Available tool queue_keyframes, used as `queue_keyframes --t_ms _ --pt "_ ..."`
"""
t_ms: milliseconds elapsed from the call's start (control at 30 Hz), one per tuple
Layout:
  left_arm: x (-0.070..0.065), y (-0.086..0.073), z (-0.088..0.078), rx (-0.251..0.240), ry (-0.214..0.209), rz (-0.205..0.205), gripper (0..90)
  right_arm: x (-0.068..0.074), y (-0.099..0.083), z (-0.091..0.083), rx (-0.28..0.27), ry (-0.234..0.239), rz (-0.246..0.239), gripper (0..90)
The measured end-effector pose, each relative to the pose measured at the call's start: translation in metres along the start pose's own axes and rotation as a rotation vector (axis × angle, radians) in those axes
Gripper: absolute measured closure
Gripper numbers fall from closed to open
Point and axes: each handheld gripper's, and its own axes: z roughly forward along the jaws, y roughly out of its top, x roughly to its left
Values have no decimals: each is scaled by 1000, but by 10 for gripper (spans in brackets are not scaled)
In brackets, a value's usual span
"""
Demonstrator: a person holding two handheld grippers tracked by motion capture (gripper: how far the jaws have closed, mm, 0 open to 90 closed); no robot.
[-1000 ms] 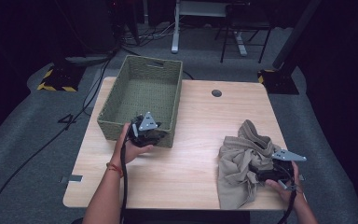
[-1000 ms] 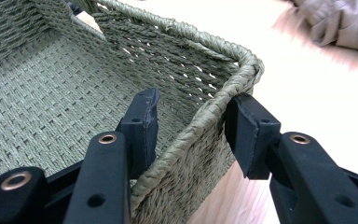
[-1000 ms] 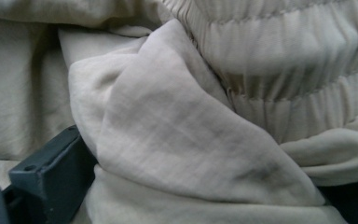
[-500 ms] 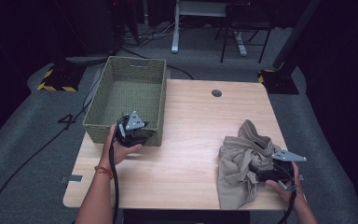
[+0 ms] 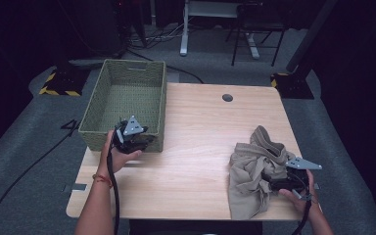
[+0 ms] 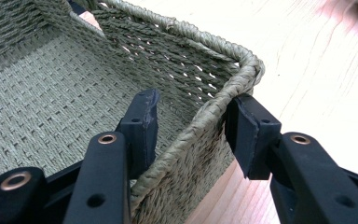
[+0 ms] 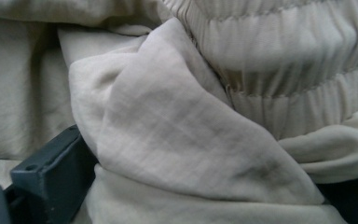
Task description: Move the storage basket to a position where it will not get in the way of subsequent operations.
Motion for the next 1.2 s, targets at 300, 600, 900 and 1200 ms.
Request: queue_keyframes --t_ms 300,600,900,1200 --pt "-4 1 -3 29 -16 -9 350 0 0 0 2 1 0 23" --pt "-16 13 -17 -51 -27 -49 214 0 0 0 2 2 0 23" --pt "-55 21 -23 -71 -101 37 206 0 0 0 1 3 1 23" --pt "-101 5 0 1 -232 84 197 1 0 0 2 -5 0 24"
